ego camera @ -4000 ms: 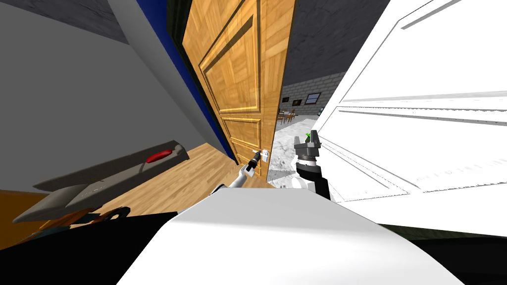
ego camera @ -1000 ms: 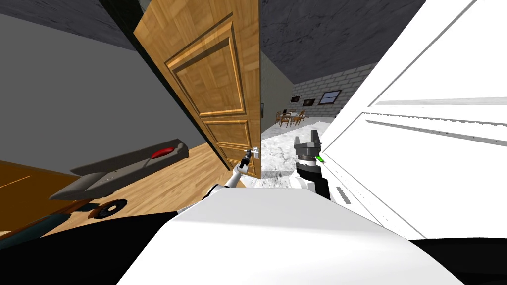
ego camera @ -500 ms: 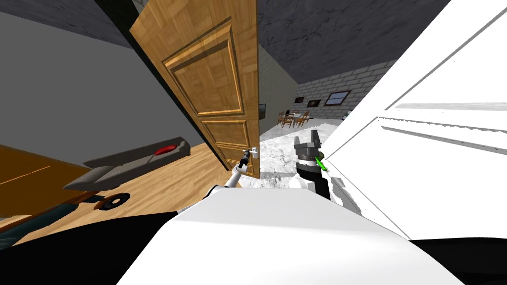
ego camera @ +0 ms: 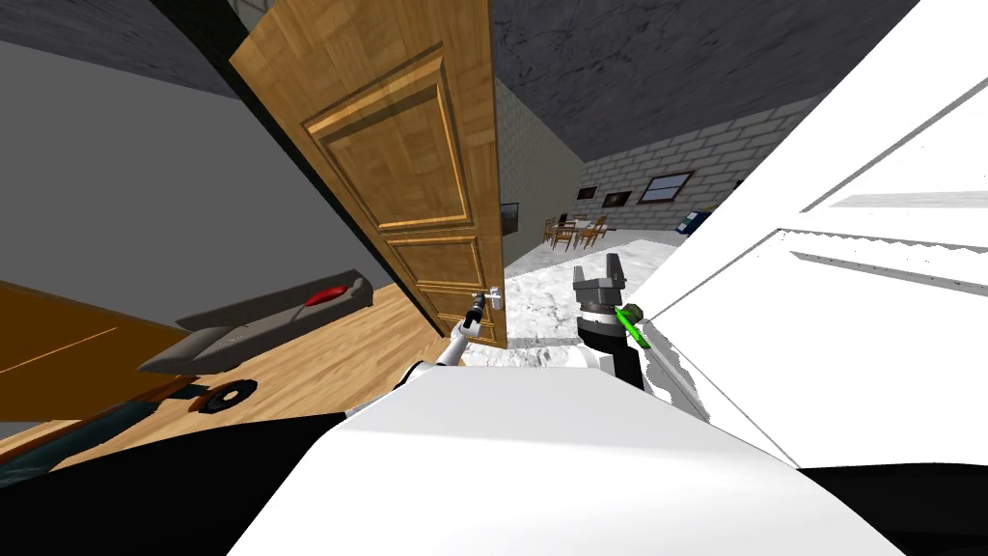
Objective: Push the door open
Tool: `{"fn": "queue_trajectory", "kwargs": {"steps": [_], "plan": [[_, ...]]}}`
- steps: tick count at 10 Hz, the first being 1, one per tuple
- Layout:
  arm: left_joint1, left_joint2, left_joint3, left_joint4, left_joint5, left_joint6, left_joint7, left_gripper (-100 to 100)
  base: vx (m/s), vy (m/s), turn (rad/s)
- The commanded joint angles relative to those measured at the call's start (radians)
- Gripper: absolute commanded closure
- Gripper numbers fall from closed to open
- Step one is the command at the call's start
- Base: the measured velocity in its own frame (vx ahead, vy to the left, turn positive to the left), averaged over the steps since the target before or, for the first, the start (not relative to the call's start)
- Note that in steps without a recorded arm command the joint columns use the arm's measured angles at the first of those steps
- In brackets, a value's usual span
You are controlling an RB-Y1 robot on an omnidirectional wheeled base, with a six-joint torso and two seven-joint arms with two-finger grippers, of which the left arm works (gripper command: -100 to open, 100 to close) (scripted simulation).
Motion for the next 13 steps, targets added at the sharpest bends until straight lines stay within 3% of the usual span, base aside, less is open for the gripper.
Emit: {"fn": "queue_trajectory", "kwargs": {"steps": [1, 9, 10, 13], "plan": [[-0.011, 0.029, 0.021, -0.003, 0.01, -0.005, -0.011, 100, 0.154, 0.018, 0.076], [-0.024, 0.055, 0.049, 0.017, 0.038, -0.014, -0.055, 100, 0.13, 0.019, 0.081], [-0.032, 0.048, 0.046, 0.024, 0.033, -0.01, -0.053, -100, -0.003, 0.032, 0.087], [-0.068, 0.032, 0.071, 0.08, 0.03, -0.034, -0.067, -100, -0.149, 0.028, 0.022]]}}
